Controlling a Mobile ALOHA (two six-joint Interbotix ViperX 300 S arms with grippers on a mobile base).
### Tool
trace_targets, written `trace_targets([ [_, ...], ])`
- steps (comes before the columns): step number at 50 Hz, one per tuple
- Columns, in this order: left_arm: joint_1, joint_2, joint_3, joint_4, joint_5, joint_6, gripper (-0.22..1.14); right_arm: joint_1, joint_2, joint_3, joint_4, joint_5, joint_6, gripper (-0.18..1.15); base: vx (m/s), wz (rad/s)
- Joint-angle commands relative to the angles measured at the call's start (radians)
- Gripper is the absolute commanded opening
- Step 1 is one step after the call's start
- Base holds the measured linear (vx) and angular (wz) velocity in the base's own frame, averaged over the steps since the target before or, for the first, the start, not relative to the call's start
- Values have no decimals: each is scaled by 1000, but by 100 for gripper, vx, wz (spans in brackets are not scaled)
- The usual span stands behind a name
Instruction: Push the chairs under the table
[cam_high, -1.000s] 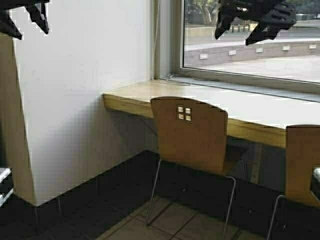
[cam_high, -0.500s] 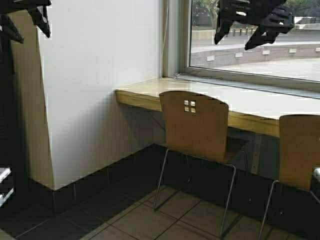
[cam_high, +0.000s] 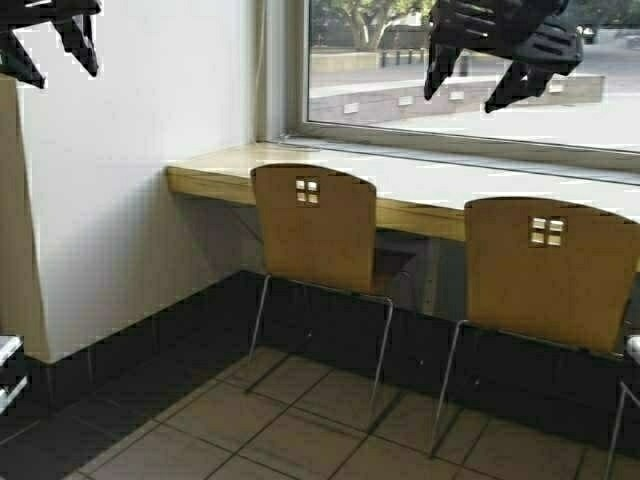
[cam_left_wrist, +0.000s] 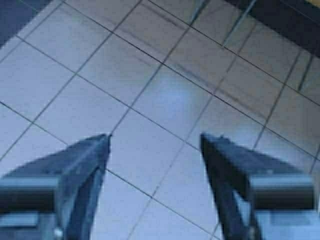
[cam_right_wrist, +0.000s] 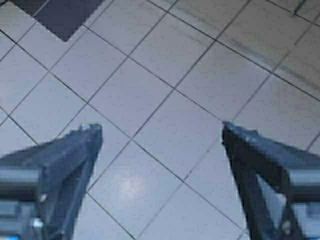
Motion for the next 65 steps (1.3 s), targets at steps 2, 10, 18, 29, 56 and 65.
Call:
trace_targets([
  [2, -2, -3, -6, 0, -6, 0, 89, -5, 3, -25, 0, 0, -5, 102, -28, -40],
  [10, -2, 14, -3, 0, -5, -2, 89, -5, 5, -28, -2, 8, -3, 102, -28, -32],
  [18, -3, 21, -6, -3, -2, -6, 89, -5, -5, -29, -2, 20, -5, 102, -23, -15],
  [29, -2, 28, -6, -3, 0, -5, 89, -5, 12, -29, 0, 44, 2, 102, -16, -11],
  [56, -2, 75, -32, -2, -2, 3, 89, -5, 38, -48, 6, 86, 5, 102, -14, -16],
  [65, -2, 78, -31, -2, -2, 0, 89, -5, 78, -44, 12, 94, 5, 102, -4, -29],
])
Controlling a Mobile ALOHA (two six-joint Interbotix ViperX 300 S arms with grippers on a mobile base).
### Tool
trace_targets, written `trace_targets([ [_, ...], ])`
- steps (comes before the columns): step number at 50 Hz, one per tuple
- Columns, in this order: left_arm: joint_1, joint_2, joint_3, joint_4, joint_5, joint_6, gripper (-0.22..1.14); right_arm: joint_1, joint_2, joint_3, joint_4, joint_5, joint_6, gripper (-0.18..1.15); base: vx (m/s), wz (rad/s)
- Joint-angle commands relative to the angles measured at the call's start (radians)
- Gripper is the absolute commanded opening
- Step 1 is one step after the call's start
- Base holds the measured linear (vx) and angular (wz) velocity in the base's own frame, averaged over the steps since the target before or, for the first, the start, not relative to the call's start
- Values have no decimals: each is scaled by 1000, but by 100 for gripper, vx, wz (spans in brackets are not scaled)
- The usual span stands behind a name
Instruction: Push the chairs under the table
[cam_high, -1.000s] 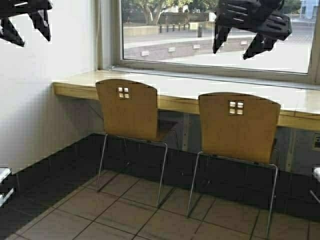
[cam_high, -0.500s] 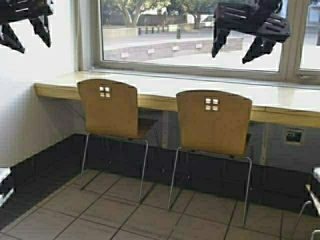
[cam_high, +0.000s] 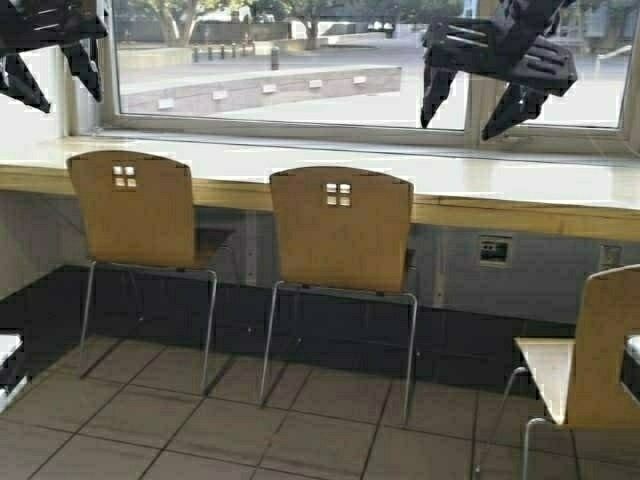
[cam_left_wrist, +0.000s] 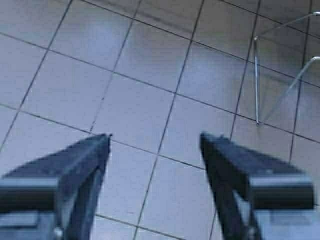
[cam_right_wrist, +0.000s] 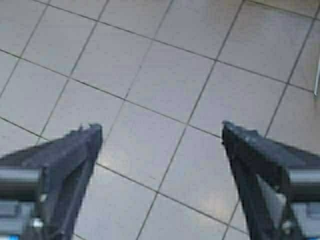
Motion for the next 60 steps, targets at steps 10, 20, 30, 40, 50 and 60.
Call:
trace_targets([
  [10, -2, -5, -21, -2, 12, -2, 89, -3, 55, -25, 14, 6, 2, 102, -2, -45],
  [20, -2, 0, -14, -2, 18, -11, 89, -3, 78, -23, 37, 14, 2, 102, 1, -51],
  [30, -2, 15, 0, -2, 23, -57, 89, -3, 84, -21, 52, 18, 2, 102, 2, -45],
  [40, -2, 31, 0, -2, 21, -91, 89, -3, 86, -25, 61, 18, 3, 102, 3, -40],
  [50, -2, 35, -2, -2, 23, -94, 89, -3, 95, -29, 89, 20, 3, 102, 6, -32],
  [60, -2, 40, -3, -2, 23, -95, 89, -3, 114, -29, 103, 32, 2, 102, 9, -23],
])
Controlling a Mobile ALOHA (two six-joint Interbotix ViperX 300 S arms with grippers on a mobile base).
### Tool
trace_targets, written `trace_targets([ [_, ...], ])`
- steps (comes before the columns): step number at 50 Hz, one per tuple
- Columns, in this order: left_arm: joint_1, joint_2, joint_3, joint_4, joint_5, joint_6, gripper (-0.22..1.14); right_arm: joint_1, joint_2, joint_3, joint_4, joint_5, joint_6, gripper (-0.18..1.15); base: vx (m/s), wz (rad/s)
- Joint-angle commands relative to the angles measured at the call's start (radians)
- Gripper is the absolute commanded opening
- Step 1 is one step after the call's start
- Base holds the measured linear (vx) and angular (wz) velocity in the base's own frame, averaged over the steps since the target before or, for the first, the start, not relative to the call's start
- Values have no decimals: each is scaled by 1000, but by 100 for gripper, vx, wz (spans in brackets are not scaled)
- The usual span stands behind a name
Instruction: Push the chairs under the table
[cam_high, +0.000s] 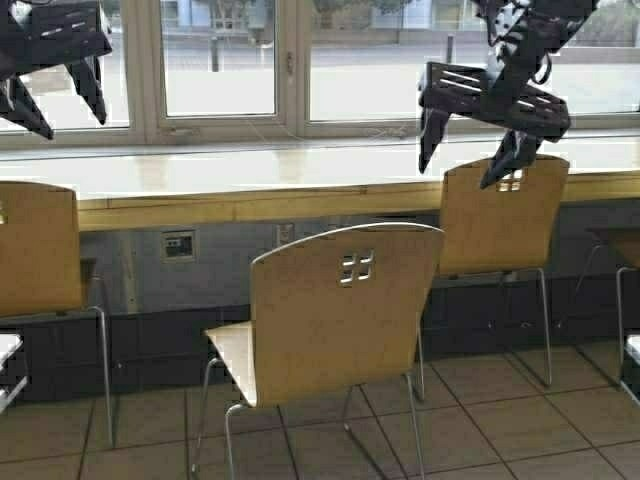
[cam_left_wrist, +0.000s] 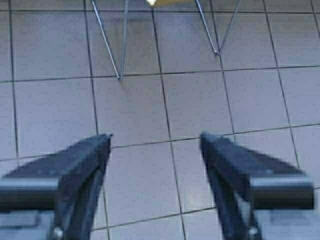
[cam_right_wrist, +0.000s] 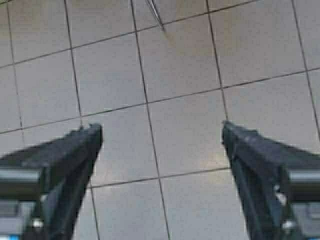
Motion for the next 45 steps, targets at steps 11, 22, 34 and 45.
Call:
trace_targets([
  [11, 2, 25, -9, -72, 9, -35, 89, 3, 8, -20, 26, 8, 0, 102, 13, -13],
  [22, -55, 176, -20, -299, -9, -75, 89, -15, 18, -9, 72, 5, 8, 102, 17, 0],
  [34, -192, 382, -84, -621, -143, -86, 89, -92, 61, -15, 241, -28, 41, 102, 23, 6],
  [45, -314, 557, -219, -857, -181, -114, 89, -121, 118, -58, 362, -32, 44, 102, 26, 4],
])
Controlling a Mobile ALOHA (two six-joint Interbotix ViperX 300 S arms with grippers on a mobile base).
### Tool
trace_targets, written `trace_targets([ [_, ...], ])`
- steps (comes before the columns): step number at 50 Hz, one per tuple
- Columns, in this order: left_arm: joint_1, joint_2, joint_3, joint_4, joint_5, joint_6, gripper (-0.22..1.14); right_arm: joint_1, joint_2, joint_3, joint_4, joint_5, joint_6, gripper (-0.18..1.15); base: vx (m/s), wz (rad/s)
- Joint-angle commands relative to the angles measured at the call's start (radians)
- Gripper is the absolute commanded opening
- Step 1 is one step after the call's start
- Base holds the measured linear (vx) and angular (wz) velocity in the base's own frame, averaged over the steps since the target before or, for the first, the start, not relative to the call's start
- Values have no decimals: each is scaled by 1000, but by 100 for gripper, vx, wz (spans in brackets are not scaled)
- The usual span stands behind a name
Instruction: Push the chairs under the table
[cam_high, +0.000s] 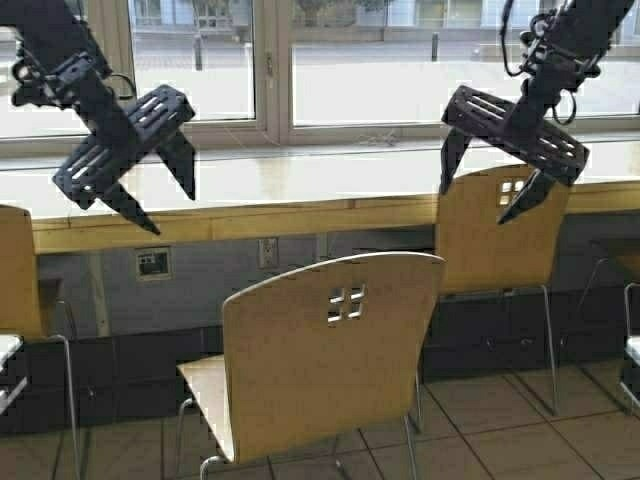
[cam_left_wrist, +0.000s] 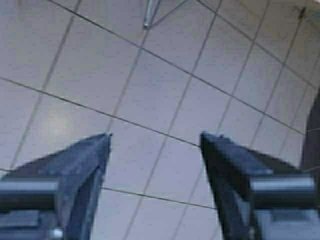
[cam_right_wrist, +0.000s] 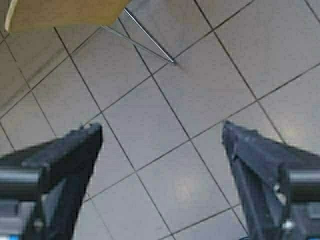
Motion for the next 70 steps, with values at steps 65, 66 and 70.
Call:
trace_targets([
  [65, -222, 517, -238, -371, -84, -365, 89, -60, 357, -230, 279, 35, 6, 102, 19, 1],
  [66, -227, 522, -242, -373, -84, -371, 89, -58, 362, -230, 279, 35, 6, 102, 11, 6],
  [70, -244, 541, -256, -379, -81, -402, 89, -58, 376, -232, 279, 46, 6, 102, 10, 5],
])
